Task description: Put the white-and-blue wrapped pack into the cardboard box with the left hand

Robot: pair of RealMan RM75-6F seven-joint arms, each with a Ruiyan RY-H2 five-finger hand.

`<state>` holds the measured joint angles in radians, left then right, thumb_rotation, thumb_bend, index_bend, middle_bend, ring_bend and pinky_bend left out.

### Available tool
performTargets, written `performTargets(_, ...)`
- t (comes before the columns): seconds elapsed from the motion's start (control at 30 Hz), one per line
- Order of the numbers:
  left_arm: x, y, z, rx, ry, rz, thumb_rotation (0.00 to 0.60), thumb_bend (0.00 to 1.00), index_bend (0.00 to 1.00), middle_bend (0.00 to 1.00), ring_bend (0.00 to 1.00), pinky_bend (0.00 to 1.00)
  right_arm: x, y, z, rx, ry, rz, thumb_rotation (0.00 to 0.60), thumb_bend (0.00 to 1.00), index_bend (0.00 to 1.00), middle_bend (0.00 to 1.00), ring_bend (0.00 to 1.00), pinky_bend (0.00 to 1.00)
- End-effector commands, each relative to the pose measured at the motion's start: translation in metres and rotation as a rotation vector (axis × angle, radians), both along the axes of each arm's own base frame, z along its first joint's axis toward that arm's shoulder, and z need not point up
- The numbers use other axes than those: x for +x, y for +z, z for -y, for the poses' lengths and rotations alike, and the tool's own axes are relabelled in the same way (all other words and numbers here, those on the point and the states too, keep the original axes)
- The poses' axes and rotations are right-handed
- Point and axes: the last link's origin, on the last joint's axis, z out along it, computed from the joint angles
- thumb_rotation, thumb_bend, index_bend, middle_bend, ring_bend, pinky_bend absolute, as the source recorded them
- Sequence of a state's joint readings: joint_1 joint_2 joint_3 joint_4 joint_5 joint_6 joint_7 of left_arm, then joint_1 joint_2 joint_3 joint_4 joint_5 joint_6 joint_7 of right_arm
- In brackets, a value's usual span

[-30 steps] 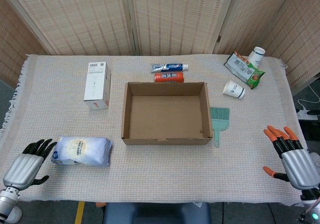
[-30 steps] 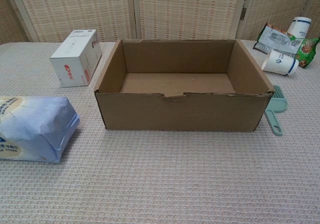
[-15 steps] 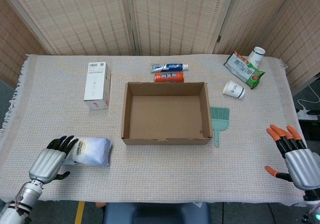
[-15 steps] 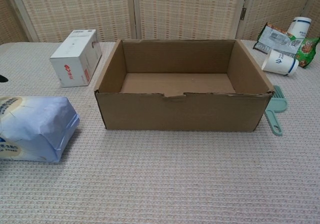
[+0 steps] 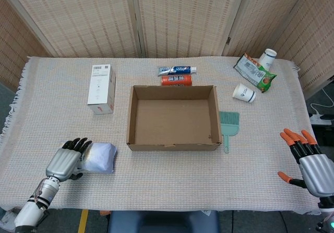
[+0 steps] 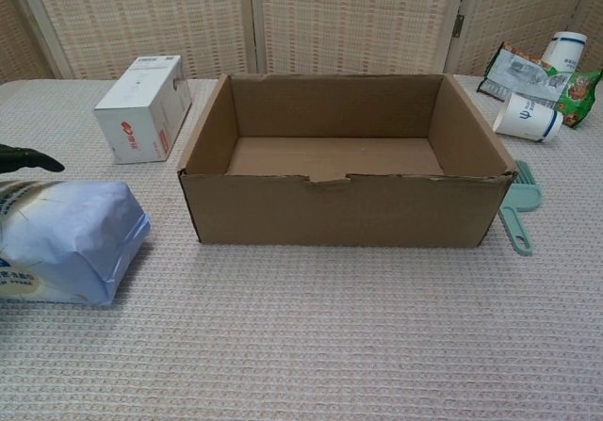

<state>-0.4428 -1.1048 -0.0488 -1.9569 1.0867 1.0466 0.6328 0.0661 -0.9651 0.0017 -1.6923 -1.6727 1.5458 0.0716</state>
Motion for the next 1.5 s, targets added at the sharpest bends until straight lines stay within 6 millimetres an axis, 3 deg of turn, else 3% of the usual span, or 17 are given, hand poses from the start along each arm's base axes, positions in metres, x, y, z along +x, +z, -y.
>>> performTargets(0.03, 0.0, -0.003, -0.004, -0.007, 0.001, -0.002, 0.6, 0.18, 0.0, 0.0, 0.0, 0.11, 0.0, 0.0, 0.0, -0.001, 0.0, 0.0, 0.6, 0.0, 0.05, 0.03, 0.0, 0.0)
performTargets(0.43, -0.007, -0.011, -0.016, -0.061, 0.045, -0.046, 0.6, 0.18, 0.0, 0.0, 0.0, 0.12, -0.001, -0.001, 0.002, -0.006, -0.007, -0.005, 0.6, 0.0, 0.05, 0.03, 0.0, 0.0)
performTargets(0.6, -0.006, -0.012, -0.021, -0.05, 0.032, -0.055, 0.6, 0.19, 0.0, 0.01, 0.01, 0.2, -0.001, -0.001, 0.002, -0.001, -0.008, -0.005, 0.6, 0.0, 0.05, 0.03, 0.0, 0.0)
performTargets(0.63, -0.005, -0.012, -0.022, -0.039, 0.023, -0.059, 0.6, 0.19, 0.02, 0.04, 0.03, 0.24, -0.001, -0.001, 0.002, -0.001, -0.008, -0.005, 0.6, 0.0, 0.05, 0.03, 0.0, 0.0)
performTargets(0.8, -0.007, -0.012, -0.021, -0.039, 0.018, -0.086, 0.6, 0.21, 0.32, 0.4, 0.36, 0.51, -0.002, 0.0, 0.003, -0.004, -0.009, -0.004, 0.6, 0.0, 0.05, 0.03, 0.0, 0.0)
performTargets(1.0, -0.008, -0.01, -0.02, -0.062, 0.038, -0.11, 0.6, 0.22, 0.44, 0.54, 0.49, 0.61, -0.002, 0.002, 0.003, -0.011, -0.011, -0.001, 0.6, 0.0, 0.05, 0.03, 0.0, 0.0)
performTargets(1.23, 0.002, 0.02, -0.02, -0.014, 0.01, -0.159, 0.6, 0.23, 0.52, 0.62, 0.56, 0.65, -0.002, 0.002, 0.003, -0.011, -0.011, 0.0, 0.6, 0.0, 0.05, 0.03, 0.0, 0.0)
performTargets(1.5, 0.019, 0.085, -0.029, 0.214, -0.045, -0.271, 0.6, 0.25, 0.55, 0.65, 0.6, 0.67, -0.001, 0.003, 0.002, -0.012, -0.007, 0.003, 0.6, 0.0, 0.05, 0.03, 0.0, 0.0)
